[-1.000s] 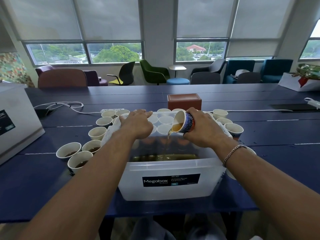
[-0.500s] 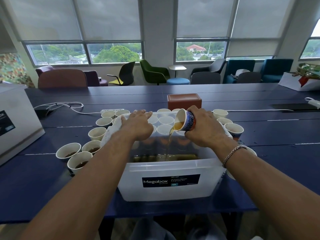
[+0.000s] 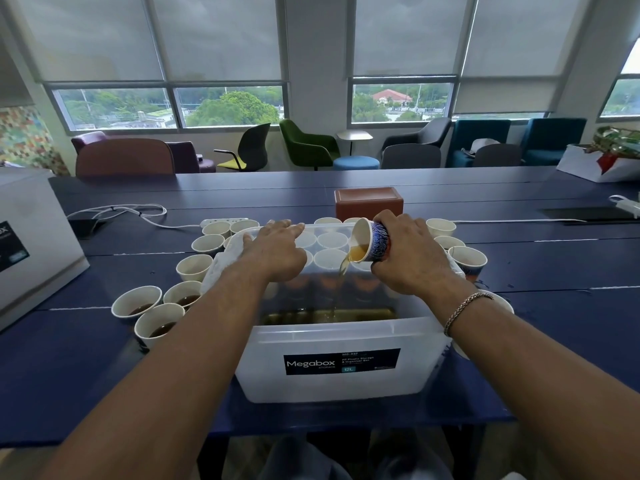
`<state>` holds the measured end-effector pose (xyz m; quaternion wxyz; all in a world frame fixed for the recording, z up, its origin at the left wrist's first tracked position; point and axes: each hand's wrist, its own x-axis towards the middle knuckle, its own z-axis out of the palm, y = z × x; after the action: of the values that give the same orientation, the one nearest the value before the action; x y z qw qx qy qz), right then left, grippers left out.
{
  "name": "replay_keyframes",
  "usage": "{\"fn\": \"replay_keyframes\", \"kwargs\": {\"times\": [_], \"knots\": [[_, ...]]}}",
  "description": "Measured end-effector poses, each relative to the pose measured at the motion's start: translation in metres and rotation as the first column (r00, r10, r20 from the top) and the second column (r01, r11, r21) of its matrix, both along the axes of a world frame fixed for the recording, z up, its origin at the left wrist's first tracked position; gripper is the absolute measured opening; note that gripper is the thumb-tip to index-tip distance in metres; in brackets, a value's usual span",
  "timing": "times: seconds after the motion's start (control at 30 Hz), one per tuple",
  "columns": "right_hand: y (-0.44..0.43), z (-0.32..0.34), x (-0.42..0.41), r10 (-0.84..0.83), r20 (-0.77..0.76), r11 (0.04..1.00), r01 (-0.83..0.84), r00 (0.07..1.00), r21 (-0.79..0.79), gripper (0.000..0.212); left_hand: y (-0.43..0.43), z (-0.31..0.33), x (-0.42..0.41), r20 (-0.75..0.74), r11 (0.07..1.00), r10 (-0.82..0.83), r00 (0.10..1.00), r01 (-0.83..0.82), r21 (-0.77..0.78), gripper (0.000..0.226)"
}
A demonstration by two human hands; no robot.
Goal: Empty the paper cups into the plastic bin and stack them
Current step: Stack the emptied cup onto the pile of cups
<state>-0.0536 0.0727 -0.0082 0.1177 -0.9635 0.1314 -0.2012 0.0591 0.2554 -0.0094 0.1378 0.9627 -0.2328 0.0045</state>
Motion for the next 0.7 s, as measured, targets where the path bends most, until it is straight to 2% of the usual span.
{"fn": "replay_keyframes", "kwargs": {"times": [0.7], "knots": [[0.0046, 0.0018, -0.0026, -0.005, 0.004, 0.997, 0.005, 1.000, -0.074, 0.076, 0.0006, 0.0008, -0.0007, -0.001, 1.000, -0.005, 1.000, 0.005, -0.007, 0.063]]}}
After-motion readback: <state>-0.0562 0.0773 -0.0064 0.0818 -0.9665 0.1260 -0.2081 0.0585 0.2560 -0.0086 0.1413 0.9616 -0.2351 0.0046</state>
